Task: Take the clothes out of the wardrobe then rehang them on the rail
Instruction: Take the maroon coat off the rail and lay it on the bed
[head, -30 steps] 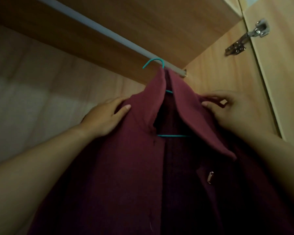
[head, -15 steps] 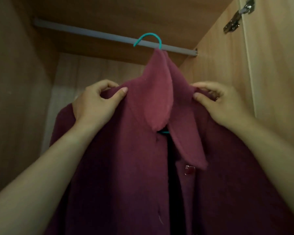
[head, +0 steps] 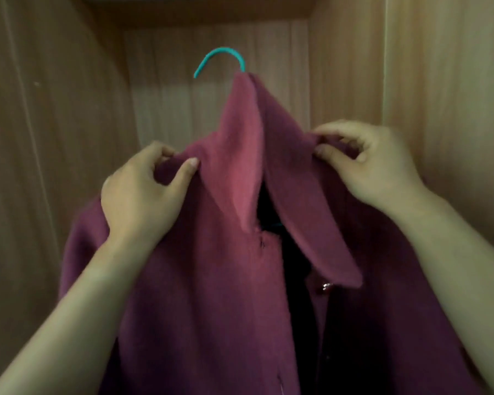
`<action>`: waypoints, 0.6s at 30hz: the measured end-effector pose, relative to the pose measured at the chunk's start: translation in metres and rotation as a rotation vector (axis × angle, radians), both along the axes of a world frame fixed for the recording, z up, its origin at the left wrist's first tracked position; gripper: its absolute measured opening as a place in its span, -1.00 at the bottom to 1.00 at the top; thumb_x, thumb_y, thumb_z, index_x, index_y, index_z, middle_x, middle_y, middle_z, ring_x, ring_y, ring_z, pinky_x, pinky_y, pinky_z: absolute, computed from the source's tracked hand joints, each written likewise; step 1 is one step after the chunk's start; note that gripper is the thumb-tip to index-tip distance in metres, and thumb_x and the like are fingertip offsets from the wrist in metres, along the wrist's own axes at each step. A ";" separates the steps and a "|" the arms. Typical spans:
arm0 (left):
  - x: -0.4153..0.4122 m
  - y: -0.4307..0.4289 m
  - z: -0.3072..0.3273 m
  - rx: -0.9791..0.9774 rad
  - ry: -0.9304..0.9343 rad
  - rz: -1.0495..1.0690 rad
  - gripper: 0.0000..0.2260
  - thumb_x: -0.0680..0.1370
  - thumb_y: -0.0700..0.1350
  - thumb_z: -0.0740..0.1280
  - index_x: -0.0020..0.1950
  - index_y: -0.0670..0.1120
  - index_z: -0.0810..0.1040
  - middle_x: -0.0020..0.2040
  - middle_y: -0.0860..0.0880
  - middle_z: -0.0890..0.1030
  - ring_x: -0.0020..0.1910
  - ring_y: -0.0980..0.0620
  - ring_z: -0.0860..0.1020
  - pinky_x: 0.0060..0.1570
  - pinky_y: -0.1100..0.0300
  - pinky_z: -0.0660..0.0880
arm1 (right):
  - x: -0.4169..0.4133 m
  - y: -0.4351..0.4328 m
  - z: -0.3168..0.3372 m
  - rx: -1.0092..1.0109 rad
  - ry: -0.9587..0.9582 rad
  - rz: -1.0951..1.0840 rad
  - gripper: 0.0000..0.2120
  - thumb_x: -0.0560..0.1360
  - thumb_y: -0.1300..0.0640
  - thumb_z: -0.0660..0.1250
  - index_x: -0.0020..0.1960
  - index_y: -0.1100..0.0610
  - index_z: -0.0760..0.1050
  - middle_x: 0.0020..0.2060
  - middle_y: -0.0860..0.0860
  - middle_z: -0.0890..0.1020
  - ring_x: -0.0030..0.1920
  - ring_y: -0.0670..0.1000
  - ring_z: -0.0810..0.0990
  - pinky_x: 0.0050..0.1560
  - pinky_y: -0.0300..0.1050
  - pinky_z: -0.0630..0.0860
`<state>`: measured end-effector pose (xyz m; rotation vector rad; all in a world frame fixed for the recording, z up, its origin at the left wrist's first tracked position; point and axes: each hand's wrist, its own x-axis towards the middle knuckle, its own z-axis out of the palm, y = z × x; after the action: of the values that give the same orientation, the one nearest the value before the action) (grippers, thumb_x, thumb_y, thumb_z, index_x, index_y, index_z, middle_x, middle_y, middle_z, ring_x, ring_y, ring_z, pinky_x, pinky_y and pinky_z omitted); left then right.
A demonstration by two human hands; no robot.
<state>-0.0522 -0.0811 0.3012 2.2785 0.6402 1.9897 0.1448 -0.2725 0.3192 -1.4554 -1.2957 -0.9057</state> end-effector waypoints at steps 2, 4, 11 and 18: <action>-0.016 -0.012 -0.057 -0.047 0.092 -0.040 -0.72 0.45 0.23 0.24 -0.08 0.04 0.52 -0.22 0.15 0.50 -0.12 -0.09 0.58 -0.18 0.09 0.38 | -0.021 -0.013 -0.064 -0.068 0.030 -0.040 -0.77 0.44 0.06 0.35 0.07 0.03 0.62 -0.07 -0.19 0.61 -0.05 -0.19 0.56 0.01 -0.37 0.41; -0.034 -0.025 -0.111 -0.099 0.167 -0.120 -0.78 0.46 0.18 0.27 -0.09 0.06 0.52 -0.20 0.15 0.52 -0.14 -0.04 0.57 -0.10 -0.02 0.47 | -0.047 -0.031 -0.127 -0.142 0.099 -0.054 -0.78 0.46 0.11 0.34 0.08 0.09 0.61 -0.04 -0.10 0.64 -0.01 -0.12 0.59 0.06 -0.31 0.44; -0.116 -0.085 -0.264 -0.308 0.460 -0.399 -0.75 0.43 0.18 0.28 -0.07 0.03 0.55 -0.16 0.15 0.56 -0.12 0.04 0.57 -0.09 -0.04 0.50 | -0.178 -0.129 -0.297 -0.253 0.464 -0.230 -0.79 0.46 0.05 0.31 0.04 0.05 0.63 -0.11 -0.17 0.60 -0.08 -0.15 0.60 -0.09 -0.22 0.50; -0.171 -0.182 -0.341 -0.323 0.731 -0.859 -0.76 0.40 0.13 0.32 -0.10 0.00 0.61 -0.16 0.19 0.56 -0.11 0.20 0.51 -0.06 0.17 0.44 | -0.356 -0.264 -0.392 -0.205 0.728 -0.651 -0.82 0.47 0.13 0.33 0.05 0.08 0.63 -0.11 -0.07 0.64 -0.10 -0.14 0.60 -0.05 -0.18 0.52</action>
<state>-0.2234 -0.2632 -0.0403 2.4033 -0.0513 0.6304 -0.2112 -0.5360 -0.0731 -2.1583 -0.3744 -0.5348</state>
